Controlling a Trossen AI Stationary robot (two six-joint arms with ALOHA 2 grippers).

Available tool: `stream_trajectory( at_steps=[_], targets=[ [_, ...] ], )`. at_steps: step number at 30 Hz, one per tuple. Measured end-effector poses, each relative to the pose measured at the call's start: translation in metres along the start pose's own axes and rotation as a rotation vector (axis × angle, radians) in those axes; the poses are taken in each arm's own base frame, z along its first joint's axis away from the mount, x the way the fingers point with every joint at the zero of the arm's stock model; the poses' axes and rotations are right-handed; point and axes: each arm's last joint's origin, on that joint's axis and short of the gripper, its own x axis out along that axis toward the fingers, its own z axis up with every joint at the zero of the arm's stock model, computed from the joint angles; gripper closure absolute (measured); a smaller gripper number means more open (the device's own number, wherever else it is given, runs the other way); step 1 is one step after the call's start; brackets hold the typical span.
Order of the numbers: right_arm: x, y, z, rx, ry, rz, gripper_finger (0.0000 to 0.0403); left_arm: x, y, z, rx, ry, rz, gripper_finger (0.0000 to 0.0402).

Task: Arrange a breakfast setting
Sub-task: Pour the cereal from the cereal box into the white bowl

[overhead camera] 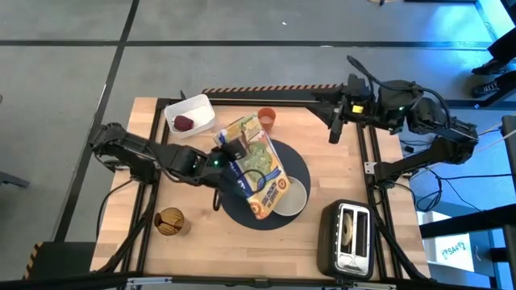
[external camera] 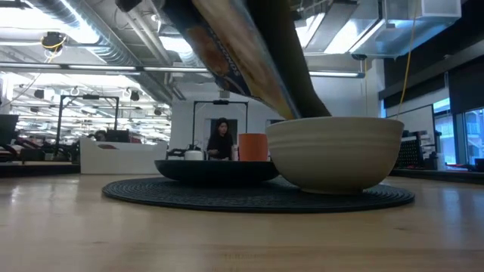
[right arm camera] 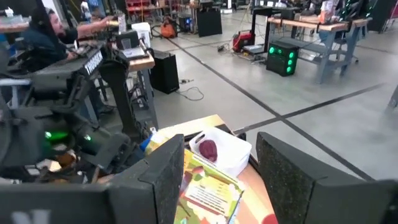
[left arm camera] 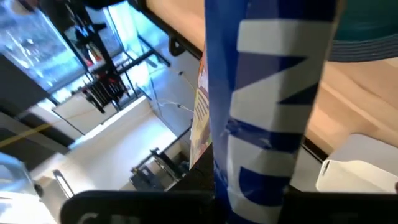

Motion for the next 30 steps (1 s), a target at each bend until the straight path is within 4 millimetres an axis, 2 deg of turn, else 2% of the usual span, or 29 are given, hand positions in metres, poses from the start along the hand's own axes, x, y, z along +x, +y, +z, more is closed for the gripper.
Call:
stream_trajectory(
  at_steps=[13,18,30],
  targets=[
    [0.007,0.003,-0.002,0.013,0.012,0.016,0.0214,-0.006,0.002,0.005,0.097,-0.003,0.047,0.0401],
    [0.007,0.003,-0.002,0.021,0.014,0.024,0.0214,-0.007,0.003,0.005,0.186,0.04,0.068,0.0401],
    [0.007,0.003,-0.002,0.023,0.013,0.024,0.0214,-0.014,0.009,0.012,0.17,-0.004,0.128,0.0401]
  ],
)
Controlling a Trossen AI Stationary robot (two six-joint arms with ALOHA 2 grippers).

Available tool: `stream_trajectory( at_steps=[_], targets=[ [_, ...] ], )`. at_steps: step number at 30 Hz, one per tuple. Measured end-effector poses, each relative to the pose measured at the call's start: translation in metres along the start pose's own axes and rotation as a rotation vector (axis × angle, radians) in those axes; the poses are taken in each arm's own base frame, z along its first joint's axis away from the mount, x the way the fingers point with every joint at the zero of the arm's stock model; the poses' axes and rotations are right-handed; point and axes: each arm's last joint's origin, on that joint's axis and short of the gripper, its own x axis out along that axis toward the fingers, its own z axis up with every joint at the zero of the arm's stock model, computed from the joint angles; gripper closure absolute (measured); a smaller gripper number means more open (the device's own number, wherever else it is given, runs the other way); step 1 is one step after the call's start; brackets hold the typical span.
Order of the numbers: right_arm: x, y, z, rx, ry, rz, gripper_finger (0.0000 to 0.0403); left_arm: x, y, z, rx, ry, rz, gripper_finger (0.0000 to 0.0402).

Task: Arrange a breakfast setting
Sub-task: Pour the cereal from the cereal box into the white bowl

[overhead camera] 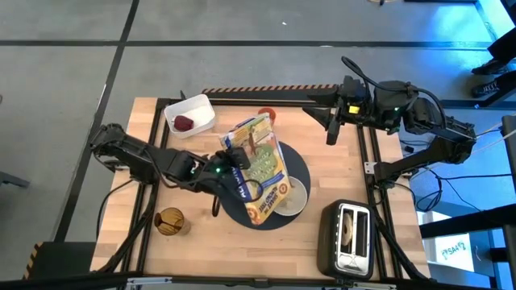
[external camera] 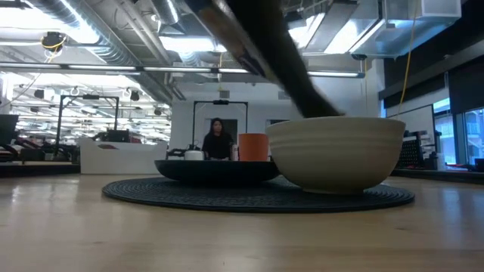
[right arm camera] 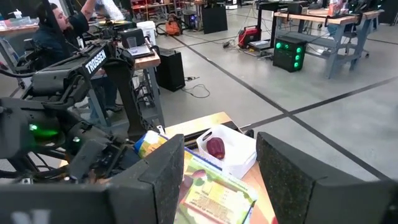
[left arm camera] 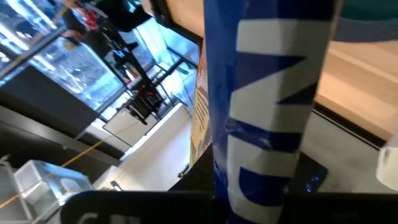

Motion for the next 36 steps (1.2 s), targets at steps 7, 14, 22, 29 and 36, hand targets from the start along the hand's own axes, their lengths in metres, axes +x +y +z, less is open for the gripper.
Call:
stream_trajectory(
  at_steps=[7,14,22,29,36],
  targets=[
    [0.0001,0.0,-0.0001,0.0,0.001,0.0,0.0214,-0.0005,0.0017,0.0007,0.018,-0.005,0.012,0.0401],
    [0.0001,0.0005,-0.0004,-0.001,0.005,0.018,0.0214,0.0022,0.0056,-0.0008,0.063,0.002,0.029,0.0401],
    [0.0,0.0002,-0.0026,0.006,0.028,0.017,0.0214,0.0049,0.0068,-0.0026,0.071,0.009,0.03,0.0401],
    [0.0001,0.0005,-0.0032,0.011,0.035,0.03,0.0214,0.0064,0.0068,-0.0034,0.072,0.009,0.026,0.0401],
    [0.0,0.0004,-0.0043,0.01,0.046,0.029,0.0214,0.0071,0.0066,-0.0038,0.057,0.004,0.023,0.0401]
  ],
)
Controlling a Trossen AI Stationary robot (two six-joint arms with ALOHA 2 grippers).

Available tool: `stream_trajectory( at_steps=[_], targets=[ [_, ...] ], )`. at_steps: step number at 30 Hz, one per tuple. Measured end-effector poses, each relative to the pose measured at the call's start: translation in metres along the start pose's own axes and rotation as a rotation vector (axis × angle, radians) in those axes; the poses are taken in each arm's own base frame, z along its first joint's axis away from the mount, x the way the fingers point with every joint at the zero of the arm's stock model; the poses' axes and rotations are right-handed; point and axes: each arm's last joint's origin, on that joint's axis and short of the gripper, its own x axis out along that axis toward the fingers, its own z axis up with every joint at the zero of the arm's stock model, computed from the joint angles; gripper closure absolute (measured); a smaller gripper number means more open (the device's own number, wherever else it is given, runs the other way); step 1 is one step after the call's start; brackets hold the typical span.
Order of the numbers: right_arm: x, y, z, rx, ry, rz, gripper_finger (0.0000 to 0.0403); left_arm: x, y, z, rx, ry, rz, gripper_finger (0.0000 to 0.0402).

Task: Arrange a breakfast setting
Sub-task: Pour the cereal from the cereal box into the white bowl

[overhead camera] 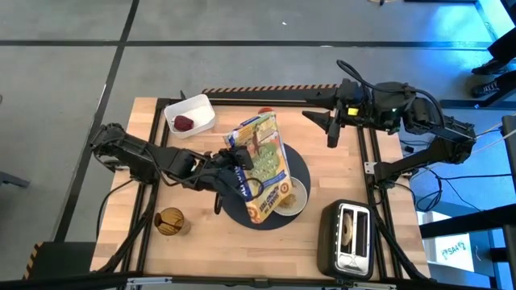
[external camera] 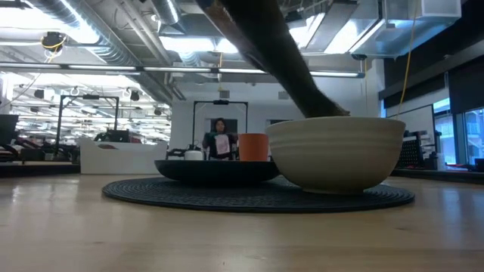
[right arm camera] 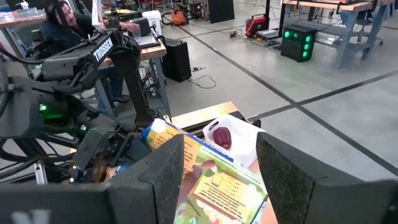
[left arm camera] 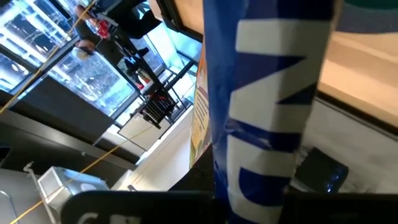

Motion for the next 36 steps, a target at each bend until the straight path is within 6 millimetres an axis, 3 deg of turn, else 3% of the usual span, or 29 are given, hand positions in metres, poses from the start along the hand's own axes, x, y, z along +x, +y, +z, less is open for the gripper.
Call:
stream_trajectory(
  at_steps=[36],
  targets=[
    [-0.0001,-0.0008,-0.004,-0.021,0.041,-0.007,0.0214,-0.0011,-0.0029,-0.0022,0.0,-0.025,-0.018,0.0401]
  ],
)
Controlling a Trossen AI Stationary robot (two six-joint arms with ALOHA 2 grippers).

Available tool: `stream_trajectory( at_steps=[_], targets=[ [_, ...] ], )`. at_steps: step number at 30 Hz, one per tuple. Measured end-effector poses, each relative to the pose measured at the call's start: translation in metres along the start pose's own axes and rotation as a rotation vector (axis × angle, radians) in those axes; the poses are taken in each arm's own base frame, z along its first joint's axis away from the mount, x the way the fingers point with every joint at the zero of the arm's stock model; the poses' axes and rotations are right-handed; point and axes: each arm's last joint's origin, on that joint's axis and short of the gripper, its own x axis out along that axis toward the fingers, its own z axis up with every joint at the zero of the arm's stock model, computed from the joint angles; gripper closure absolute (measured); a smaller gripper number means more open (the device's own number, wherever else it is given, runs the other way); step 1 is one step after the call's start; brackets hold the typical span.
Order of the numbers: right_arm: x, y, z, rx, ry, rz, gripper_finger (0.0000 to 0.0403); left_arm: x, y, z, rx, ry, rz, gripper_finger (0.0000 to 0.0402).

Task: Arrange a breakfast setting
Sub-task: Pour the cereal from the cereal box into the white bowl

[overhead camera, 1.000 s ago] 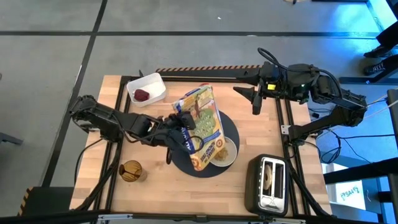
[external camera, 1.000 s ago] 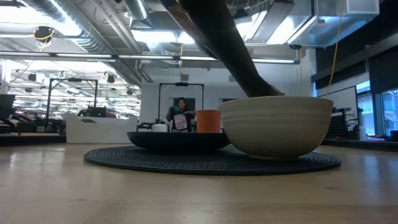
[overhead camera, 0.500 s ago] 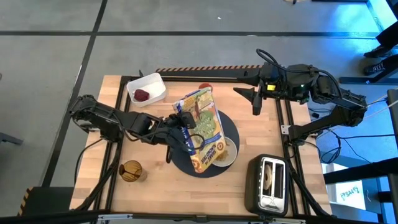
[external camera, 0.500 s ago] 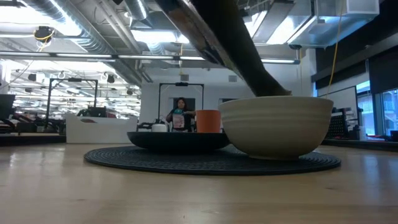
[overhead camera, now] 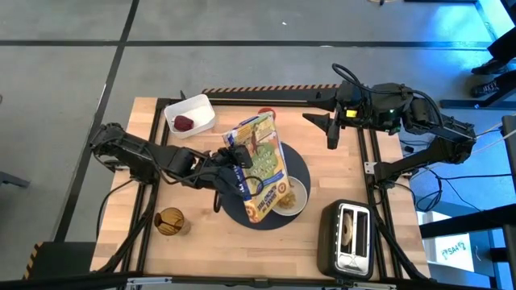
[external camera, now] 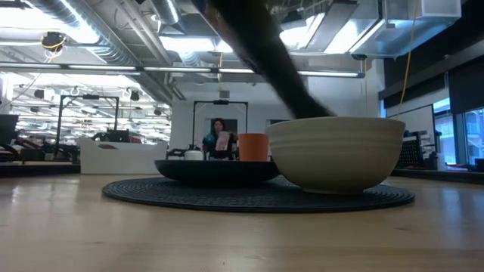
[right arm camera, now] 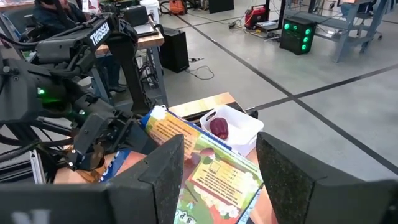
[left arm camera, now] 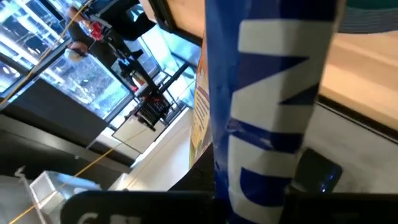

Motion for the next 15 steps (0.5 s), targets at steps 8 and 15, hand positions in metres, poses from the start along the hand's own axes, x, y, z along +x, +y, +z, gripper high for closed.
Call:
stream_trajectory(
  at_steps=[8,15],
  targets=[
    [-0.0001,-0.0002,0.0001,-0.016,-0.001,-0.002,0.0214,0.0032,-0.0006,-0.0042,-0.002,0.017,-0.011,0.0401],
    [-0.0001,-0.0006,0.0003,-0.032,-0.004,-0.014,0.0214,0.0012,-0.0005,-0.0029,0.003,0.016,-0.005,0.0401]
  ],
)
